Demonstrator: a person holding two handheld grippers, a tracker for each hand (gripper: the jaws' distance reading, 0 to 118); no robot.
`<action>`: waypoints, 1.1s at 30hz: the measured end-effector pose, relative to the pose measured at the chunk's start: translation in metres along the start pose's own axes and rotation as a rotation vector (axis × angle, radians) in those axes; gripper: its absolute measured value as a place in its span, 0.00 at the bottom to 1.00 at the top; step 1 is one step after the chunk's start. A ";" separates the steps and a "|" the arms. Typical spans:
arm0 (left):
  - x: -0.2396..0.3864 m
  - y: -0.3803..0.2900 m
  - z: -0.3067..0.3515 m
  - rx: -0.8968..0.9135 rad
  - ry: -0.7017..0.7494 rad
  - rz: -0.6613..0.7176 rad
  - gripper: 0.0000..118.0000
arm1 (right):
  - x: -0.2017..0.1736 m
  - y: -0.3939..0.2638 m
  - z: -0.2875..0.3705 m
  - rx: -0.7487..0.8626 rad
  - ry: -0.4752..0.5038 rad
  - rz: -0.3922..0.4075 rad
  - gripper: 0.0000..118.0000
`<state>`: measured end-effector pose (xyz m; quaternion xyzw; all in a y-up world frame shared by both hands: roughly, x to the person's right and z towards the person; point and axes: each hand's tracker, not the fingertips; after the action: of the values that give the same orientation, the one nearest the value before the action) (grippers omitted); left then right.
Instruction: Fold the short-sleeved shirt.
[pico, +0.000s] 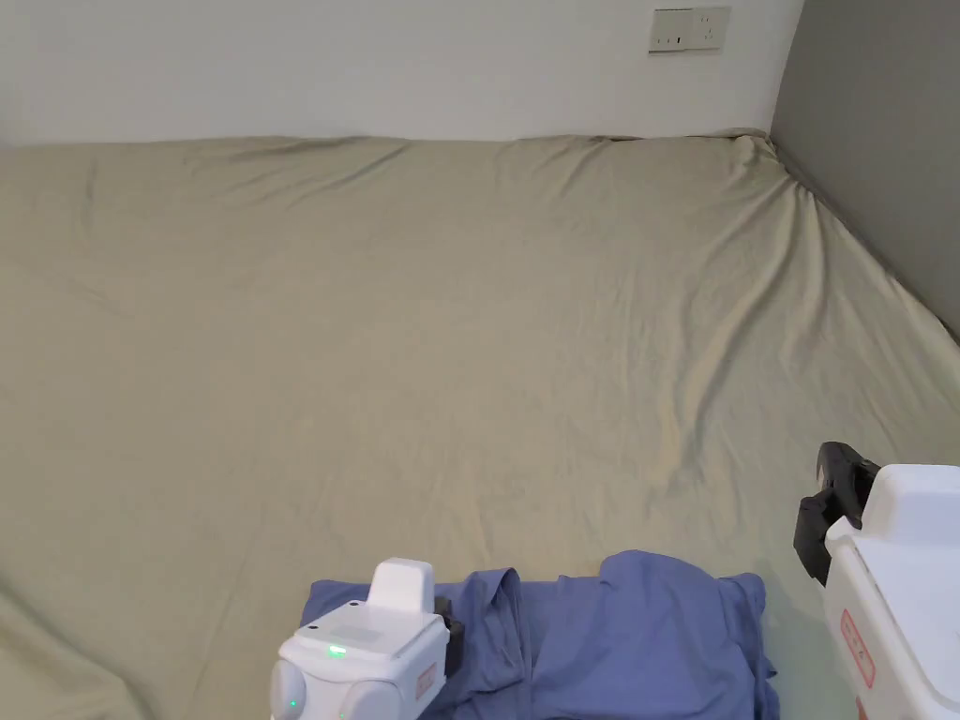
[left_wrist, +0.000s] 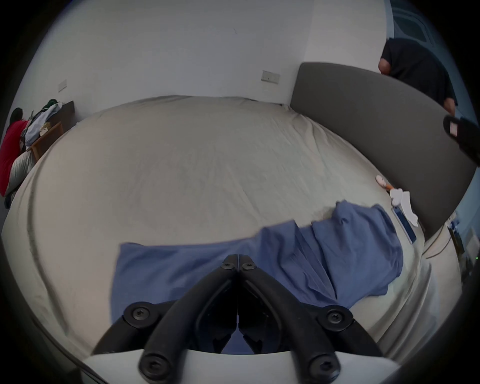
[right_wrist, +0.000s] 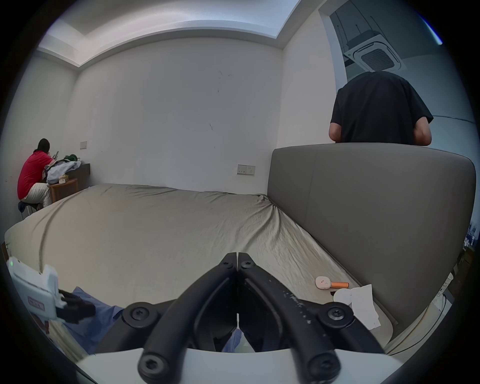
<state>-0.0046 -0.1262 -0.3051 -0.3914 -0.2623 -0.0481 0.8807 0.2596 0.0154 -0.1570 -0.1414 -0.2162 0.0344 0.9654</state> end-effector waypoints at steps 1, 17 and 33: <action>0.005 -0.001 -0.003 -0.004 -0.003 -0.003 0.00 | 0.001 -0.001 0.000 -0.002 -0.003 -0.001 0.01; -0.003 0.016 0.006 -0.008 -0.166 0.100 0.00 | 0.007 -0.002 0.000 -0.012 -0.013 -0.005 0.01; -0.187 0.005 0.051 -0.057 -0.283 0.561 1.00 | -0.016 0.000 -0.008 -0.023 0.030 0.007 0.01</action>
<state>-0.1856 -0.1085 -0.3733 -0.4757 -0.2623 0.2444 0.8032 0.2487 0.0116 -0.1700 -0.1536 -0.2017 0.0330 0.9668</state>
